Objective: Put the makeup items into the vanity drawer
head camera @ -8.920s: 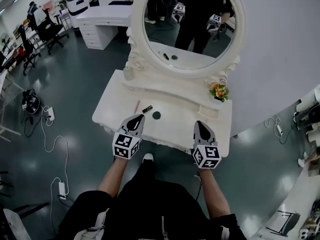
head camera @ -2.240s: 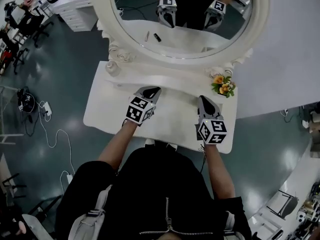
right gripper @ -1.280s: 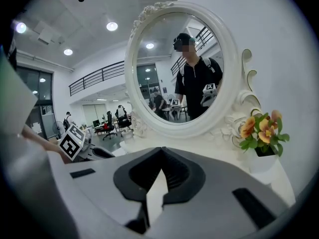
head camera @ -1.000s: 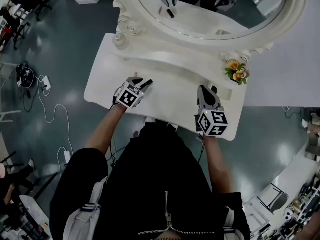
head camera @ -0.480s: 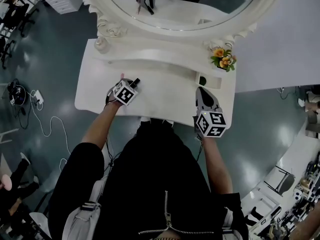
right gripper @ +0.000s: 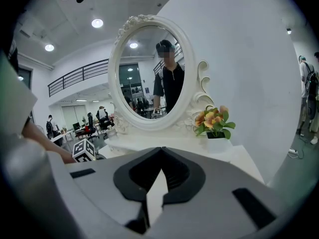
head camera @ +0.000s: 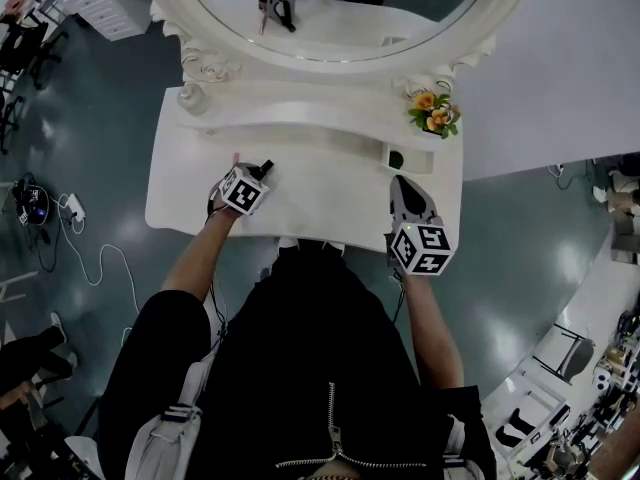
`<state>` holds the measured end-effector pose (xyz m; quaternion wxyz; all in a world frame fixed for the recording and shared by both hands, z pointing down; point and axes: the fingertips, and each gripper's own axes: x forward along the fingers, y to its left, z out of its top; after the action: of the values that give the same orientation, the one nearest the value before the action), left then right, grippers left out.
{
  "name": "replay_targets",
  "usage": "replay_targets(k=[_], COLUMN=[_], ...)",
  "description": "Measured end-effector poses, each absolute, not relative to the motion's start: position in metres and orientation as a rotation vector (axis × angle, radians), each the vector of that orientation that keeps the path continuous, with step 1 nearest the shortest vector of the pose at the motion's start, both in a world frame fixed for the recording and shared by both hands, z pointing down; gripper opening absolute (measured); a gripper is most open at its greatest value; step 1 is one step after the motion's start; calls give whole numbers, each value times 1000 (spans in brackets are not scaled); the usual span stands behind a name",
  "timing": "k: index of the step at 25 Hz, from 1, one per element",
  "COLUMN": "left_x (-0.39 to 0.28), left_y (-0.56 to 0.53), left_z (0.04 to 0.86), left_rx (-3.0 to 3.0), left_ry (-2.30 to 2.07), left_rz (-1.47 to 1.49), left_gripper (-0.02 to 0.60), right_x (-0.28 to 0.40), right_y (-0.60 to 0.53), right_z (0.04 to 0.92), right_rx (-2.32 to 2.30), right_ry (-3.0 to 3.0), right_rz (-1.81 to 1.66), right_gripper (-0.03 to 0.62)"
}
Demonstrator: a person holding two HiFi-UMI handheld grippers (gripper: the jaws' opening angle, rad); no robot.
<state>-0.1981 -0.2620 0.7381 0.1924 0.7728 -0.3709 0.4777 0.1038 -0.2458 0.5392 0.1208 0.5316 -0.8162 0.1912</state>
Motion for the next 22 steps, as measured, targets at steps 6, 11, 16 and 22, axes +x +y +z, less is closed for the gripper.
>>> replay_targets(k=[6, 11, 16, 22], left_x=[-188, -177, -162, -125], left_y=[-279, -293, -296, -306], left_z=[690, 636, 614, 609], left_rx=[2265, 2349, 2406, 2466], left_ry=[-1133, -1216, -1207, -1120], left_rz=[1173, 995, 954, 945], left_gripper=[100, 100, 100, 100], right_x=[101, 100, 98, 119], right_y=[-253, -261, -267, -263], right_z=[532, 526, 521, 519], right_rx=[1548, 1555, 1563, 1626], right_ry=[-2408, -2425, -2436, -2405], right_rz=[537, 521, 510, 513], right_gripper=[6, 6, 6, 6])
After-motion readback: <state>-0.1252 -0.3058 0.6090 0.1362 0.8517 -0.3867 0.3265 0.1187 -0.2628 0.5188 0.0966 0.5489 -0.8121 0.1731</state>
